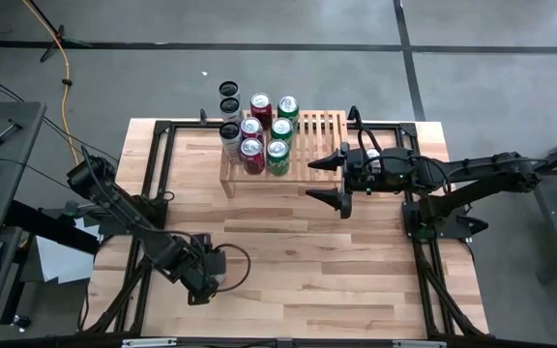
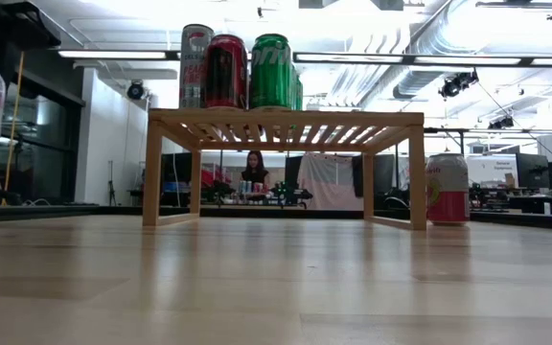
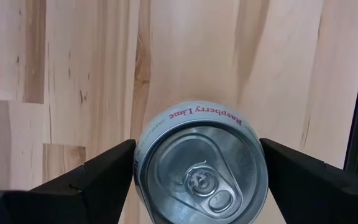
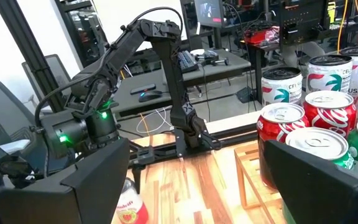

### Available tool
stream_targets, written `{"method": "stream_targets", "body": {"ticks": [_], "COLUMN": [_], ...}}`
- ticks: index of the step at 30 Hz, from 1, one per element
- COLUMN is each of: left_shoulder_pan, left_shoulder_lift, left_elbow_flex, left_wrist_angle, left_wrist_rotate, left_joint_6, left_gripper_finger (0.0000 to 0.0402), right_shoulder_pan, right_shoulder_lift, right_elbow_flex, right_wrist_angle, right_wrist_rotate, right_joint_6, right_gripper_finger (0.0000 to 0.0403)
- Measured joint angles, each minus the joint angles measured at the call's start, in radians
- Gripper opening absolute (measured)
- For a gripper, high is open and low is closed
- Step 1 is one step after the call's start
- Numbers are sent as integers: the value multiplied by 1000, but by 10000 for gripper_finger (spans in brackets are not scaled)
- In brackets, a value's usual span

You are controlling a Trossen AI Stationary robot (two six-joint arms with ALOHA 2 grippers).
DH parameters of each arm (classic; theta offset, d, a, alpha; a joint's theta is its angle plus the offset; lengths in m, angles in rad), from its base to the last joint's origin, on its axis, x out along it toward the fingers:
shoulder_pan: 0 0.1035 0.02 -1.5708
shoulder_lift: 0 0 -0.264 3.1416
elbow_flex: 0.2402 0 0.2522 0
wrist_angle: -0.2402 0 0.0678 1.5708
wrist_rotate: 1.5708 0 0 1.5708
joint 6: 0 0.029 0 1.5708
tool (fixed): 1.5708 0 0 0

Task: Place canned beverage on shelf
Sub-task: Put the bottom pink-white soda can on the shelf

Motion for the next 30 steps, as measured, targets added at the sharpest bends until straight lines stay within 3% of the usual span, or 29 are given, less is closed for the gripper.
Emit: {"method": "stream_targets", "body": {"ticks": [13,19,22,30], "left_shoulder_pan": [46,60,78,155], "left_shoulder_lift": [1,-6,-32,-175], "left_elbow_flex": [-1,-1,-1,213], "left_wrist_angle": [0,-1,-11,-111], "left_wrist_rotate": [0,11,46,118], "left_joint_6": [1,0,1,133], "left_gripper_finger": [318,278,277,277], "right_shoulder_pan": [0,0,0,0], "right_shoulder_lift": [0,0,0,0], "right_elbow_flex": [0,0,0,0], "right_wrist_angle": [0,0,0,120], "right_wrist_rotate": [0,0,0,0], "right_joint_6": [3,11,11,54], "right_gripper_finger": [358,358,358,358]}}
